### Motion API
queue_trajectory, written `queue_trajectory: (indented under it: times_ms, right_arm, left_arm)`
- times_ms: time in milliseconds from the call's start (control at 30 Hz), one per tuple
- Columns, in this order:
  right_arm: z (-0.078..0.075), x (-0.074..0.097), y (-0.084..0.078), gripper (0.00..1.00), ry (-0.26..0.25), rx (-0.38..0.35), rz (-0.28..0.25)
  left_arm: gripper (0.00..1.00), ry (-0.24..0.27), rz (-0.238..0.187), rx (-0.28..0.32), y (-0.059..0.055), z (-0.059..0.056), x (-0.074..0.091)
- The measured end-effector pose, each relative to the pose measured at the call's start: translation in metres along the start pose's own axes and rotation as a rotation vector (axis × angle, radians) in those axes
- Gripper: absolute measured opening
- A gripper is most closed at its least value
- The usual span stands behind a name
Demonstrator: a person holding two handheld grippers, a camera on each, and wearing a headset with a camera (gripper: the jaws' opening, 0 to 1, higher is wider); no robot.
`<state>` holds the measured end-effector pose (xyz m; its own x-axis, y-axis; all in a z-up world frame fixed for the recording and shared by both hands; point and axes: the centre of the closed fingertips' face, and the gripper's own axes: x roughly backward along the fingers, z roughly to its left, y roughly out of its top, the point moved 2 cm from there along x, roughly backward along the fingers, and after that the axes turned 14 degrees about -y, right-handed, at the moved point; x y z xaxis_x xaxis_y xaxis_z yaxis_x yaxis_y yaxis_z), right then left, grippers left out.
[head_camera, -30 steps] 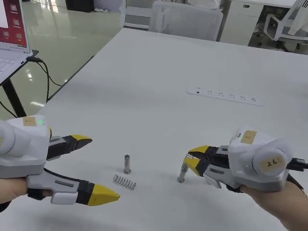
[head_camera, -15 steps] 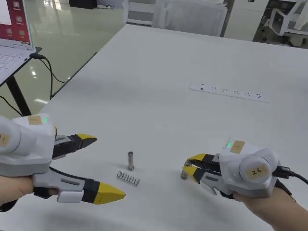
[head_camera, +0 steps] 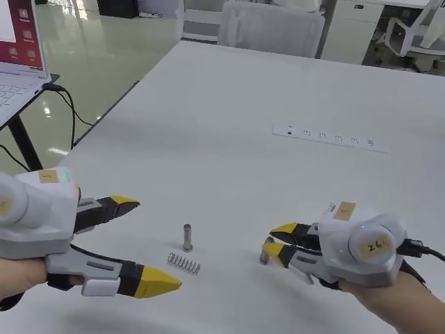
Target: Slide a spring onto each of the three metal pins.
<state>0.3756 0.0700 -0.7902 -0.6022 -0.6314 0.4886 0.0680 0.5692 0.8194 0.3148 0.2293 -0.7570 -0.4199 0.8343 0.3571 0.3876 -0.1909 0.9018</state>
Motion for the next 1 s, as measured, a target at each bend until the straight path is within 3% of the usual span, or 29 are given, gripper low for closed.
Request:
queue_trajectory:
  times_ms: [400, 733, 1000]
  right_arm:
    - [-0.009, 0.025, 0.012, 0.10, -0.026, -0.081, -0.057]
    - [0.002, 0.036, -0.013, 0.10, -0.012, -0.115, -0.012]
    - [0.014, 0.037, -0.021, 0.10, 0.008, -0.121, 0.009]
  left_arm:
    - [0.97, -0.006, -0.005, -0.006, 0.004, -0.002, -0.002]
    - [0.97, -0.006, -0.001, 0.000, 0.001, -0.003, -0.002]
    - [0.97, -0.001, -0.005, -0.001, 0.002, -0.005, 0.000]
